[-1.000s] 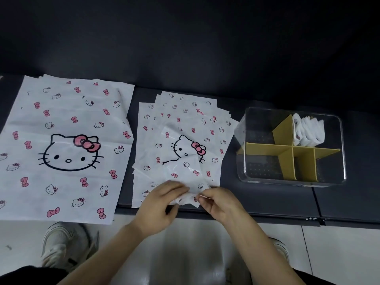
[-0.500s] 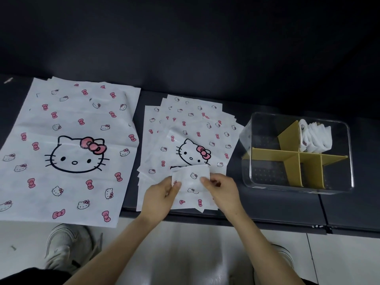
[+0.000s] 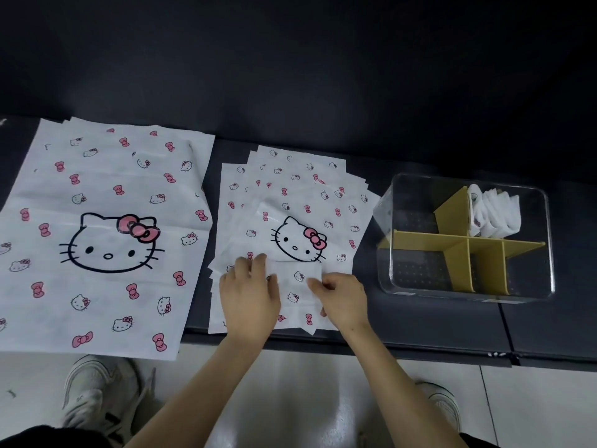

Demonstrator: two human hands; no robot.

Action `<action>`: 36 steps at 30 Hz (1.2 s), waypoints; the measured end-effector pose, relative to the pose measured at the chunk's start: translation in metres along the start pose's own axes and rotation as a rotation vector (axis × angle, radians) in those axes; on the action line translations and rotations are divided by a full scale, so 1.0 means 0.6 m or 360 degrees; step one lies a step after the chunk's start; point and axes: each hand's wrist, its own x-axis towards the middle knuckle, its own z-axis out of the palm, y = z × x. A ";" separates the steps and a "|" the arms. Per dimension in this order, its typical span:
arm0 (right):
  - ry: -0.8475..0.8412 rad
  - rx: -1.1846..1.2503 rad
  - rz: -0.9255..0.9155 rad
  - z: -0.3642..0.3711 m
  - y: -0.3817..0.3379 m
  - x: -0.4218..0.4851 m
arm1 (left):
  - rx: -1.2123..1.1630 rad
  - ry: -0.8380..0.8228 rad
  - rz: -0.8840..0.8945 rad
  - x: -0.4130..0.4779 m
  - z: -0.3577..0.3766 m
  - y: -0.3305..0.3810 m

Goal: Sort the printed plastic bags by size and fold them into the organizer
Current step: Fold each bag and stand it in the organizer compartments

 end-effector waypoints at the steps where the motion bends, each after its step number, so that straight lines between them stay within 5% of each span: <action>1: -0.0002 -0.0005 0.0002 0.000 0.000 0.001 | 0.0052 0.0004 0.0177 0.001 0.006 -0.002; 5: -0.0003 -0.0031 0.0004 0.001 -0.001 0.005 | 0.0134 -0.0319 0.0761 0.001 0.021 -0.009; 8: -0.0005 -0.0094 0.0014 0.001 -0.003 0.004 | 0.0138 -0.0587 0.0627 -0.006 0.029 -0.020; 15: 0.0316 -0.0276 0.0021 0.019 -0.021 -0.003 | 0.0184 -0.0671 0.0555 -0.011 0.036 -0.019; 23: -0.0051 -0.0098 0.0397 0.006 -0.046 0.015 | 0.0178 -0.0749 0.0519 -0.009 0.031 -0.018; 28: 0.0176 -0.0289 0.0130 0.021 -0.045 -0.008 | -0.0016 -0.0639 0.0521 -0.006 0.034 -0.027; 32: 0.0186 0.0152 0.0060 0.008 -0.028 -0.025 | -0.0469 -0.0551 0.0255 0.019 0.000 -0.020; 36: 0.0133 0.0827 -0.0003 -0.036 -0.020 -0.047 | -0.0877 -0.0987 -0.0181 0.058 -0.075 -0.005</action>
